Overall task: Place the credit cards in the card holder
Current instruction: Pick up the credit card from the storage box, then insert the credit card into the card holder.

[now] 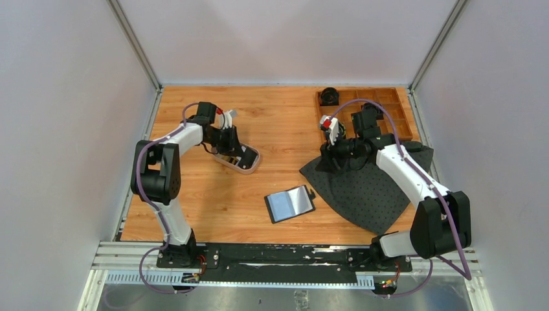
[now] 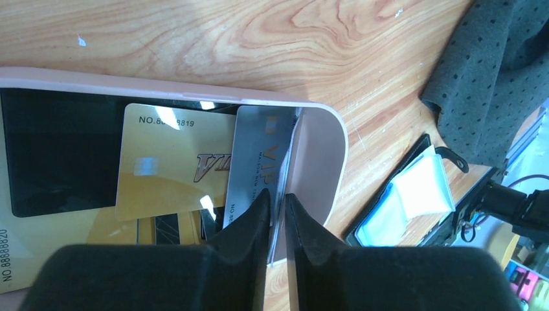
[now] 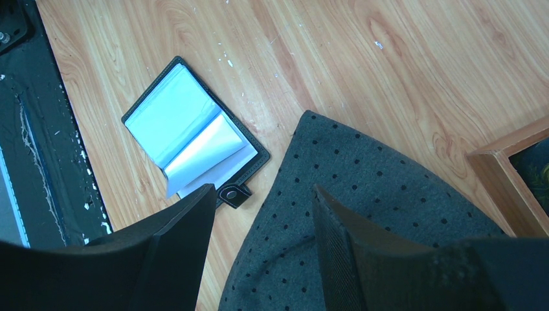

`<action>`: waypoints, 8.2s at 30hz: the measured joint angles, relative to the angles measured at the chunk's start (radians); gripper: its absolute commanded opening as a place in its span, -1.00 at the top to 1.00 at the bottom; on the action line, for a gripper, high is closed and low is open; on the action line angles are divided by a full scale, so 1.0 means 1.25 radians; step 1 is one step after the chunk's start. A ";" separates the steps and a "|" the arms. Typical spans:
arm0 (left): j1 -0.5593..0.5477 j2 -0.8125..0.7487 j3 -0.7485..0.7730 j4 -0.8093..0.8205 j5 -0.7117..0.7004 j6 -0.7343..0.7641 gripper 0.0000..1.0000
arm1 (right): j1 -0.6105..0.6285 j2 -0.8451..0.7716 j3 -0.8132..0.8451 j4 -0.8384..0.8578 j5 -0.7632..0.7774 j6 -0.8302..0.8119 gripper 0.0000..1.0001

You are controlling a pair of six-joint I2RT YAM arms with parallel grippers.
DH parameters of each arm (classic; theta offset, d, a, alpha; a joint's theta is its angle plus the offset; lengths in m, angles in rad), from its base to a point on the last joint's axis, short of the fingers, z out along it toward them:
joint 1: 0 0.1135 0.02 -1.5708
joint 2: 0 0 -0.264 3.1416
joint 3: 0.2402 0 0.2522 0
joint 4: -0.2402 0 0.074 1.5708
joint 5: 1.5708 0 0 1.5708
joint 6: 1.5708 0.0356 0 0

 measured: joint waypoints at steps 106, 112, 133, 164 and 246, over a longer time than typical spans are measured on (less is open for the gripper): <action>-0.574 -0.742 -0.444 0.353 -0.174 0.252 1.00 | 0.173 -0.186 -0.029 -0.250 -0.280 -0.450 -0.46; -0.594 -0.741 -0.448 0.361 -0.191 0.236 1.00 | 0.172 -0.165 -0.029 -0.240 -0.285 -0.435 -0.40; -0.606 -0.708 -0.462 0.428 -0.194 0.133 1.00 | 0.172 -0.097 -0.012 -0.225 -0.287 -0.373 -0.37; -0.613 -0.621 -0.432 0.431 -0.187 0.067 -0.35 | 0.240 -0.045 -0.014 -0.058 -0.243 -0.191 1.00; -0.503 -0.436 -0.602 0.930 0.094 -0.349 0.85 | 0.132 -0.012 -0.066 0.091 -0.405 0.104 1.00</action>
